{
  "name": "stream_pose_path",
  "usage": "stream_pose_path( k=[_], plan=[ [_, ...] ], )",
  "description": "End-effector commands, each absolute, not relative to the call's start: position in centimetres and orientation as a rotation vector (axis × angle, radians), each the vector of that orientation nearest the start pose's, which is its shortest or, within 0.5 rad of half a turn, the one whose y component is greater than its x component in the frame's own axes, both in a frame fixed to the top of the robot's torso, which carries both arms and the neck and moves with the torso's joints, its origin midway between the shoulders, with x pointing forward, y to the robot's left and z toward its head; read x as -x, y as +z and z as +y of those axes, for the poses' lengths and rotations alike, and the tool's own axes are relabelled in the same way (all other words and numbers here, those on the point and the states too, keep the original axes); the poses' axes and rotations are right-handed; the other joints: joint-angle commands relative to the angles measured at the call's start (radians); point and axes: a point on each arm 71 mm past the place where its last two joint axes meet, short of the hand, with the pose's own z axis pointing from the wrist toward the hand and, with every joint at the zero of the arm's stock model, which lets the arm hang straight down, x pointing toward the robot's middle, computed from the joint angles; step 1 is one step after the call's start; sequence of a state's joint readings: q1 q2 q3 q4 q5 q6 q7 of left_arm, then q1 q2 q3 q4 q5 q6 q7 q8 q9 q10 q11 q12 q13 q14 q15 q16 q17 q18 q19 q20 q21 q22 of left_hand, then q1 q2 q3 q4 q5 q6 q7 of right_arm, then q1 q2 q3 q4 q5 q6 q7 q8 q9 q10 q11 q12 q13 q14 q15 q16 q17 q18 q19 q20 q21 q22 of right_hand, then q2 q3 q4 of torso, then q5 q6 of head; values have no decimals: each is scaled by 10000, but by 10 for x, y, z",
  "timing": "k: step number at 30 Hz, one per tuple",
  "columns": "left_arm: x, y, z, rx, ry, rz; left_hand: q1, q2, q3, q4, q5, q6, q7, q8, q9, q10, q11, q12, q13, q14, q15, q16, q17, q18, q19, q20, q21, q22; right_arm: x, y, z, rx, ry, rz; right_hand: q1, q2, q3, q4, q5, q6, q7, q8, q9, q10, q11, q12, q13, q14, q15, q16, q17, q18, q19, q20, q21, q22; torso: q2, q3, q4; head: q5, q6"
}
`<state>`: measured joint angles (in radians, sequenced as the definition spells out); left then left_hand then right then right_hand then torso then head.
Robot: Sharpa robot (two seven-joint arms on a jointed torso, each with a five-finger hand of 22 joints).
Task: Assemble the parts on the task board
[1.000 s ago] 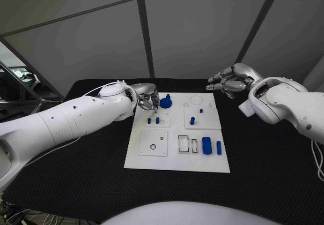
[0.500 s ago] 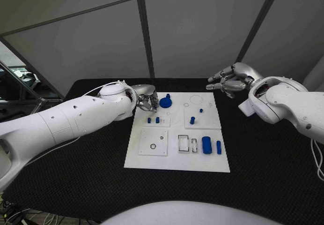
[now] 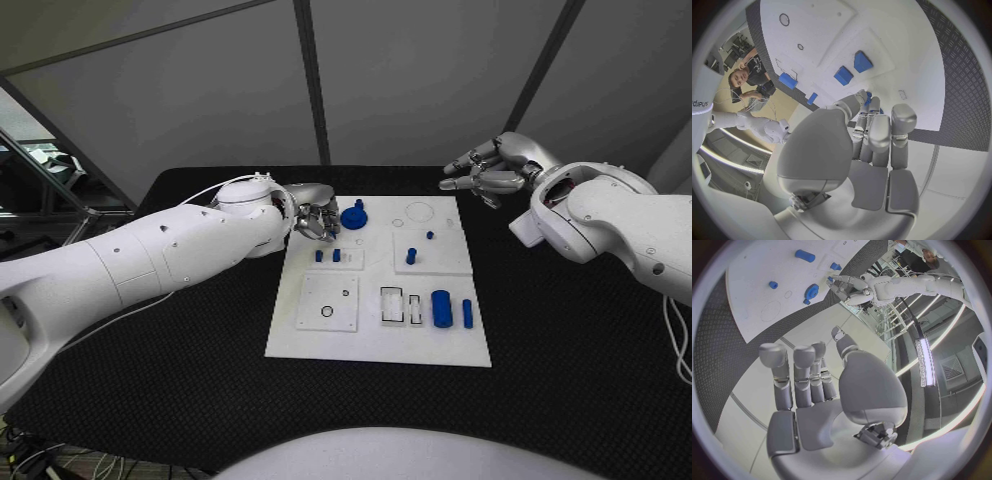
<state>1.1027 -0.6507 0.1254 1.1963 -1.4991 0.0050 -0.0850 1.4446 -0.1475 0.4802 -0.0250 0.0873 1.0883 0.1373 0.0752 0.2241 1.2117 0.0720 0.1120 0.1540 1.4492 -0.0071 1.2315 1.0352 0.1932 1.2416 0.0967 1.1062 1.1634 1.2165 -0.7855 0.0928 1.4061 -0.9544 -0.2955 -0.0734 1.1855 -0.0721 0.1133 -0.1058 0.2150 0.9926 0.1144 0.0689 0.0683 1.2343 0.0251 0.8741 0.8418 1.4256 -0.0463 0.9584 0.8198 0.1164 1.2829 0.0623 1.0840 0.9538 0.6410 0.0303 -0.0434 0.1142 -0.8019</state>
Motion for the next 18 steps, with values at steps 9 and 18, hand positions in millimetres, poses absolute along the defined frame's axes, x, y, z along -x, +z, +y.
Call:
stream_pose_path(
  k=[9,18],
  plan=[
    [-537,-225,195,-1365,-5500,19518,-143,-4,-51,-17,-108,31,10,-31,-35,36,-2,-73,-31,23,-13,-64,-39,-680,-67,36,-96,-34,-527,-140,-212,-3722,9073,16478,-38,42,12,-45,51,-26,-39,-28,4,-78,4,-21,-8,60,-12,-45,11,118,61,13,-22,3,-1,2,-6,-21,-18],
    [-537,-226,194,-1368,-5516,19509,-256,-117,-93,1,-185,-162,38,-122,-146,-85,42,-169,-109,-4,22,-94,-130,-680,-95,60,-134,-39,-527,-140,-212,-3727,9067,16477,-38,42,12,-45,51,-26,-39,-28,4,-78,4,-21,-8,60,-12,-45,11,118,61,13,-22,3,0,3,1,-34,-27]
  ],
)
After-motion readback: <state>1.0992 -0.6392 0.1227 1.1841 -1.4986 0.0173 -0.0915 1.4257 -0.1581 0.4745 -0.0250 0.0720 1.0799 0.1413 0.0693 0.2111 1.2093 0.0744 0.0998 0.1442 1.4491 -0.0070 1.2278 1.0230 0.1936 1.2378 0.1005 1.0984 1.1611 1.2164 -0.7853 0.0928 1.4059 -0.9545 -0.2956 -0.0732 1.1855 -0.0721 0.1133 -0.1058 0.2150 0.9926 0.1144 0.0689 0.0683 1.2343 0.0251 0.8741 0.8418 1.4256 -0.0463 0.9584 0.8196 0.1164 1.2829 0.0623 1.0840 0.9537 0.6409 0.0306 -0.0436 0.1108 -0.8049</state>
